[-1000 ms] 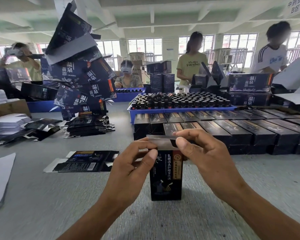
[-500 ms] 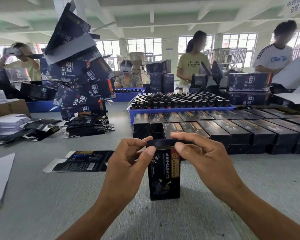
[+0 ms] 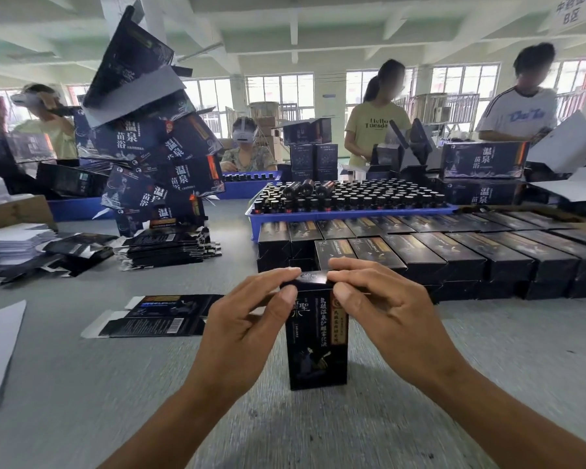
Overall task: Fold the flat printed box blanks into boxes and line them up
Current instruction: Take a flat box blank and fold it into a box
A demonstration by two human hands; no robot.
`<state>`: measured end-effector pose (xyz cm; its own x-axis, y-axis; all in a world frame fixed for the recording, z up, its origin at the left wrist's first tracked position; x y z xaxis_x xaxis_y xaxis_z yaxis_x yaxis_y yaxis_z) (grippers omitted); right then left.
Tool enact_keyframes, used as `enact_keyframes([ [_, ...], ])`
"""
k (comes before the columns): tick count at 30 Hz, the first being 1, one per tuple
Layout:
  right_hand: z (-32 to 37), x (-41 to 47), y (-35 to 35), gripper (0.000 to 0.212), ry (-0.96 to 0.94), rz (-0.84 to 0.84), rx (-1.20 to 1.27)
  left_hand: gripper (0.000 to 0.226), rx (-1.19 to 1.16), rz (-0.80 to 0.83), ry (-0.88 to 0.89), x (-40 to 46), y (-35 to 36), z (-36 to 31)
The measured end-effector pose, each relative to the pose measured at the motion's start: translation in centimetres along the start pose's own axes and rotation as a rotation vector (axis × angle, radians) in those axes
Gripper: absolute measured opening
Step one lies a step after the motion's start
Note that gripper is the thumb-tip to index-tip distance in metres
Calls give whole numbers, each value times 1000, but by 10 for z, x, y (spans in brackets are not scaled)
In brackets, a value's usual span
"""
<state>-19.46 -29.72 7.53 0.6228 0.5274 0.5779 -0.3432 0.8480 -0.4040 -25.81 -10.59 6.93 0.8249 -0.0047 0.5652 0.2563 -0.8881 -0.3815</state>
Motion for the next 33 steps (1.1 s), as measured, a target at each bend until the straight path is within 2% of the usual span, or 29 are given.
enact_keyframes([
  [6,-2,1,0,25,4,-3,3,34,41,17,17,2,-3,1],
  [15,-4,3,-1,28,13,-32,38,32,248,96,163,4,-5,-2],
  [20,-6,3,0,28,-6,-39,-42,32,226,76,141,4,-3,2],
  [22,-6,2,1,26,-19,-35,-77,33,230,101,98,2,-1,6],
  [24,-8,1,3,28,-2,-15,-102,44,238,186,12,0,3,12],
  [27,-15,-1,10,50,99,93,-176,66,188,258,-97,0,4,20],
  [30,-21,-5,20,77,146,179,-301,69,153,188,-142,4,-2,25],
  [33,-25,-11,32,79,193,294,-313,71,45,60,-319,5,-15,40],
])
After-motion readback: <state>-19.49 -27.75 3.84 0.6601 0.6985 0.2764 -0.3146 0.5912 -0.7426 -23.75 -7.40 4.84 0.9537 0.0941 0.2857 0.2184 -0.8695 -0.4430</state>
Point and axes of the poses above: each hand's wrist, its own x-axis towards the middle knuckle, its own y-axis out of the palm, z = x × y, the point moved 3 cm from there along x, towards the middle knuckle, and after that the axes turned 11 degrees about z, right-handed, at the moved point
